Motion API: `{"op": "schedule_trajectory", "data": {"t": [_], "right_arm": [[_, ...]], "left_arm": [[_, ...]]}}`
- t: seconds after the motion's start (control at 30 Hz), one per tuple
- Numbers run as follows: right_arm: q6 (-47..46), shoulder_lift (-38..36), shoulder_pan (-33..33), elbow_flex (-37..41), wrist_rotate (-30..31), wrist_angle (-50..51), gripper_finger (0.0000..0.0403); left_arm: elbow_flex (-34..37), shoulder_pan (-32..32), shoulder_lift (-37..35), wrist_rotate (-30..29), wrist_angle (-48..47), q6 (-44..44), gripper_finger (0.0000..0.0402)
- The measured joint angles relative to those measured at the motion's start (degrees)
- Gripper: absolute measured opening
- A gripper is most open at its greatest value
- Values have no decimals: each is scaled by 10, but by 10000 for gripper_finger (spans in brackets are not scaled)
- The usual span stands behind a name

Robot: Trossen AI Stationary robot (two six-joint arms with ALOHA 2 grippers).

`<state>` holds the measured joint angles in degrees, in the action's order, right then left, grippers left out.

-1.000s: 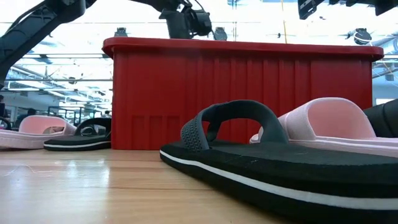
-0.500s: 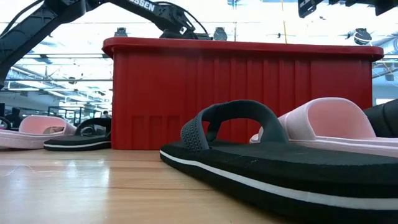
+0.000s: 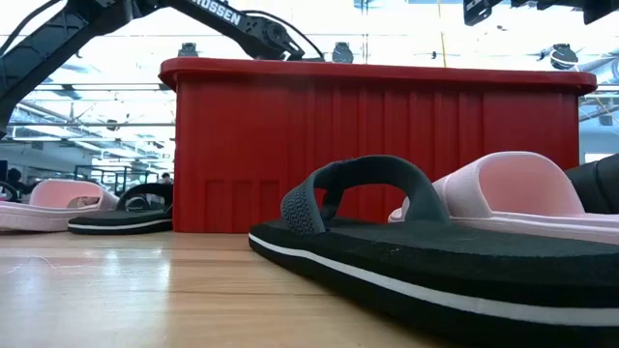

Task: Pick and place slides into bin
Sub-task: Put the black slide into the red bin

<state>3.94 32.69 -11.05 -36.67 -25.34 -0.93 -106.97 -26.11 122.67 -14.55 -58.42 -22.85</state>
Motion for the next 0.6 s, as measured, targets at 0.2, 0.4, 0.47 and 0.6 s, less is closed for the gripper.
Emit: {"op": "schedule_trajectory", "data": {"t": [0.2, 0.4, 0.47, 0.6], "right_arm": [[4, 0, 0, 0, 0, 0, 0], [4, 0, 0, 0, 0, 0, 0], [4, 0, 0, 0, 0, 0, 0], [4, 0, 0, 0, 0, 0, 0]], "left_arm": [[31, 3, 0, -11, 23, -16, 134], [49, 3, 0, -78, 56, -24, 134], [54, 2, 1, -92, 67, -28, 133], [57, 3, 1, -96, 87, -33, 107]]}}
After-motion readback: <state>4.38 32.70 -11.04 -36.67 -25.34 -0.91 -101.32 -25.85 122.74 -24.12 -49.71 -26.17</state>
